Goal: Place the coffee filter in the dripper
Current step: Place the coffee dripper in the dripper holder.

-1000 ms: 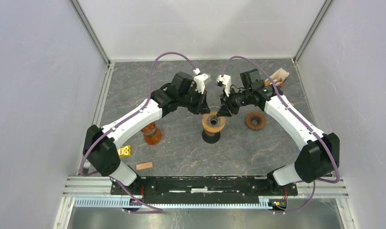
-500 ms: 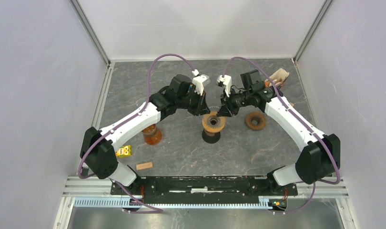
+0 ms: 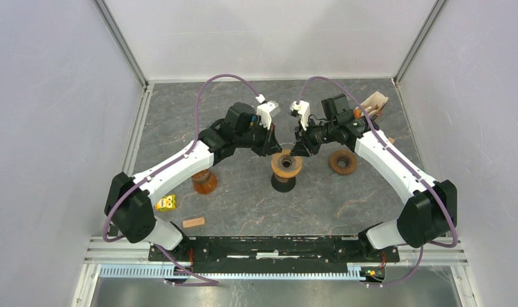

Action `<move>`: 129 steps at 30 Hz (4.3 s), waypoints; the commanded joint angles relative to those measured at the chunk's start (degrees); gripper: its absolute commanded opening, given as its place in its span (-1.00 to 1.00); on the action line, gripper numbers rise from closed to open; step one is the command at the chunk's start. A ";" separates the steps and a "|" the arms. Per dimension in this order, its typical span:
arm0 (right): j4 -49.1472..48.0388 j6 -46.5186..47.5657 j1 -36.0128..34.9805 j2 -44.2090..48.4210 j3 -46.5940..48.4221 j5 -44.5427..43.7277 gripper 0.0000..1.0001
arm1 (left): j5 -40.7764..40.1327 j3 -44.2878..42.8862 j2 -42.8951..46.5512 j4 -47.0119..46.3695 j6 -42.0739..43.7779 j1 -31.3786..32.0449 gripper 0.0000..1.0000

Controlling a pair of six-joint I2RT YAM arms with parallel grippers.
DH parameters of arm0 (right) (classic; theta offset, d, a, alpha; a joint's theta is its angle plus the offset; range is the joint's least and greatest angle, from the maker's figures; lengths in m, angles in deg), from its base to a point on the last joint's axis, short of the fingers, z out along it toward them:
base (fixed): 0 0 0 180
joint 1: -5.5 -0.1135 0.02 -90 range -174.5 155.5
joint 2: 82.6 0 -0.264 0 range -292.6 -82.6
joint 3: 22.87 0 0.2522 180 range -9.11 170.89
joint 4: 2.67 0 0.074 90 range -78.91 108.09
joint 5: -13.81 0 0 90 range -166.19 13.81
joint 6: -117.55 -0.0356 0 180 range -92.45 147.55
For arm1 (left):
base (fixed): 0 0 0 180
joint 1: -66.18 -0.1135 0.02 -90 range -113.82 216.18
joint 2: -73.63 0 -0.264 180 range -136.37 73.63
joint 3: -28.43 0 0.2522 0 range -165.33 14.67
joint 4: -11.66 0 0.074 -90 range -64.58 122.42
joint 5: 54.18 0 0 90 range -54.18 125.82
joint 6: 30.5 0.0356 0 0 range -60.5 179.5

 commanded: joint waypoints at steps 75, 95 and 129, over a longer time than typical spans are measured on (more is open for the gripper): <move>-10.55 6.06 -6.33 -1.40 -16.60 -14.48 -1.00 | -3.31 17.19 -3.20 -1.78 8.84 2.45 -0.96; -12.75 6.56 -8.29 0.23 -18.67 -18.10 -1.00 | -3.33 20.09 -3.03 -4.26 10.24 2.98 -0.95; -2.65 5.71 -1.29 1.51 -0.36 -8.54 -0.14 | -5.39 8.99 1.03 2.66 12.28 2.45 -0.75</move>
